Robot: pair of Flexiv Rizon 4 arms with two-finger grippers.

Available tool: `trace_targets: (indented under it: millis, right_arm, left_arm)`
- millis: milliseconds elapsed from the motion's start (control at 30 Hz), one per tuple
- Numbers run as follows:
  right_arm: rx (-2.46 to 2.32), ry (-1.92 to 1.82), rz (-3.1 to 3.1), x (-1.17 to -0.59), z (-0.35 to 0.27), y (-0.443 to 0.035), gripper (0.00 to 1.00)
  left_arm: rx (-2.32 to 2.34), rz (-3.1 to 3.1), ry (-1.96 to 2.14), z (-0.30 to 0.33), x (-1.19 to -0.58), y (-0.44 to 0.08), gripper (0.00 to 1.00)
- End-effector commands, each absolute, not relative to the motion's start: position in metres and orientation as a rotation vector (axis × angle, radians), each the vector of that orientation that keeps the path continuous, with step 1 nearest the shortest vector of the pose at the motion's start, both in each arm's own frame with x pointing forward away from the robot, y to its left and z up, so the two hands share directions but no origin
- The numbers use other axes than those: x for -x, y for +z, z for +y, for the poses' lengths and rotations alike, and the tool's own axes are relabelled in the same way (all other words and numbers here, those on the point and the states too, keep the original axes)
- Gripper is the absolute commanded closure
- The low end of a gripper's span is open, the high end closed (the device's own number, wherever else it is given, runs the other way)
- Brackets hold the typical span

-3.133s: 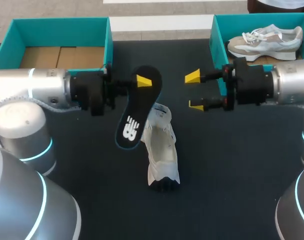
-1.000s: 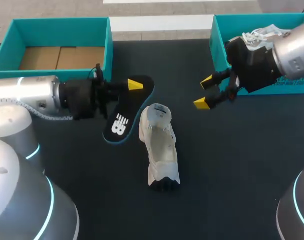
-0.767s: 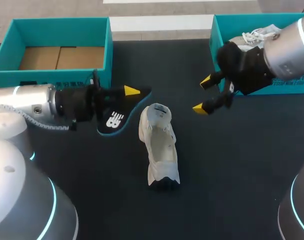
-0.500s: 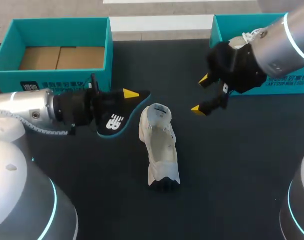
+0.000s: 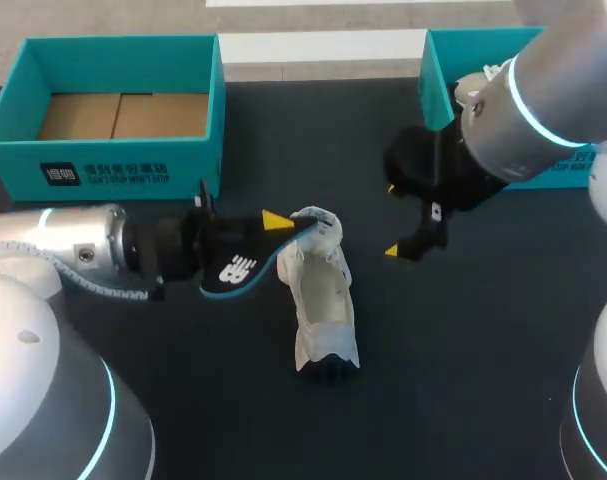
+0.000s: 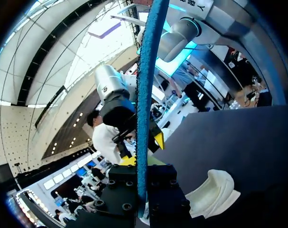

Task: Take the shoe out of the shoebox, open the shoe tongue, remove and reinsert the insole, then place the shoe into the shoebox

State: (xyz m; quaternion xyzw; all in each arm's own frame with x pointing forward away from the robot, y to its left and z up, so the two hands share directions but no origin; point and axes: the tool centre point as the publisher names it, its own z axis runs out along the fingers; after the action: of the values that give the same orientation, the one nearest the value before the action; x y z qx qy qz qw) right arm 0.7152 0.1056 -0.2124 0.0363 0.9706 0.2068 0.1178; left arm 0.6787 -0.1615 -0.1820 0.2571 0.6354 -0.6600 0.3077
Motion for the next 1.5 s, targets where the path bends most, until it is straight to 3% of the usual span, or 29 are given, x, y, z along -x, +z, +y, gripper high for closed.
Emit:
trace_targets:
  millis: [33, 667, 1500]
  right_arm:
    - [-0.046, 0.635, 2.860, -0.722, 0.118, -0.236, 0.00]
    - [0.041, 0.672, 2.965, -0.690, 0.120, -0.310, 0.00]
    - [0.116, 0.622, 2.928, -0.696, 0.116, -0.331, 0.00]
  left_arm:
    - [-0.649, 1.679, -1.764, -0.171, -0.662, -0.201, 1.00]
    - [-0.615, 1.799, -1.755, -0.188, -0.640, -0.255, 1.00]
    - [-0.721, 1.832, -1.714, -0.212, -0.649, -0.264, 1.00]
